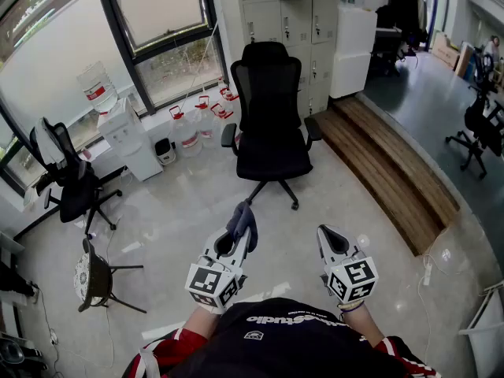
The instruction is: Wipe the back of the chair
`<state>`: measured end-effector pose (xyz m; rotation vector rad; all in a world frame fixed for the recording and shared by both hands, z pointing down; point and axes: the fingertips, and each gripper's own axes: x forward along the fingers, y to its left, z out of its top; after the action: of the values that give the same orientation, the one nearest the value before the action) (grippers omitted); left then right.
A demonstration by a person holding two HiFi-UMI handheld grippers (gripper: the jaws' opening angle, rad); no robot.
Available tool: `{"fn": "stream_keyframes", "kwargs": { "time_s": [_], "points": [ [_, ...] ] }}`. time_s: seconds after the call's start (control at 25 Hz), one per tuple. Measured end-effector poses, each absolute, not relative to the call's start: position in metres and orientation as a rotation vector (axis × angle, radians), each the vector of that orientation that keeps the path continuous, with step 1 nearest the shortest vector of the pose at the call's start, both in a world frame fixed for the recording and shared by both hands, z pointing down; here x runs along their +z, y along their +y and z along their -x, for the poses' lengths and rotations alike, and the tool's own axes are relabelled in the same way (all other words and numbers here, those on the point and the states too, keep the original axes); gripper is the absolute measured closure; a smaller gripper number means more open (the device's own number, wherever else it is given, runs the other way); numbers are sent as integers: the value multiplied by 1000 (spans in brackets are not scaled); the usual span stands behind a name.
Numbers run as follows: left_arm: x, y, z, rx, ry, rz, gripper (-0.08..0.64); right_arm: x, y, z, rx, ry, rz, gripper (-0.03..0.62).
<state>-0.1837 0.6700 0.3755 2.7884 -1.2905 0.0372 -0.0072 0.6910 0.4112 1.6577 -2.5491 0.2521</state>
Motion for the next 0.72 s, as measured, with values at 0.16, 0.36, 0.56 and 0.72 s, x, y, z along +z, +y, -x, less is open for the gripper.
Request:
{"fn": "stream_keyframes", "kwargs": {
  "time_s": [0.16, 0.36, 0.56, 0.72],
  "points": [
    [379, 668, 183, 40, -1283, -2796, 503, 415, 688, 9, 252, -2551, -1661, 578],
    [380, 671, 178, 47, -1272, -2803, 503, 418, 691, 9, 265, -2549, -1660, 578],
    [381, 671, 172, 57, -1272, -2807, 503, 419, 692, 2, 268, -2546, -1675, 578],
    [384, 672, 166, 61, -1267, -2810, 503, 421, 694, -3, 267, -2548, -1679, 578]
  ]
}}
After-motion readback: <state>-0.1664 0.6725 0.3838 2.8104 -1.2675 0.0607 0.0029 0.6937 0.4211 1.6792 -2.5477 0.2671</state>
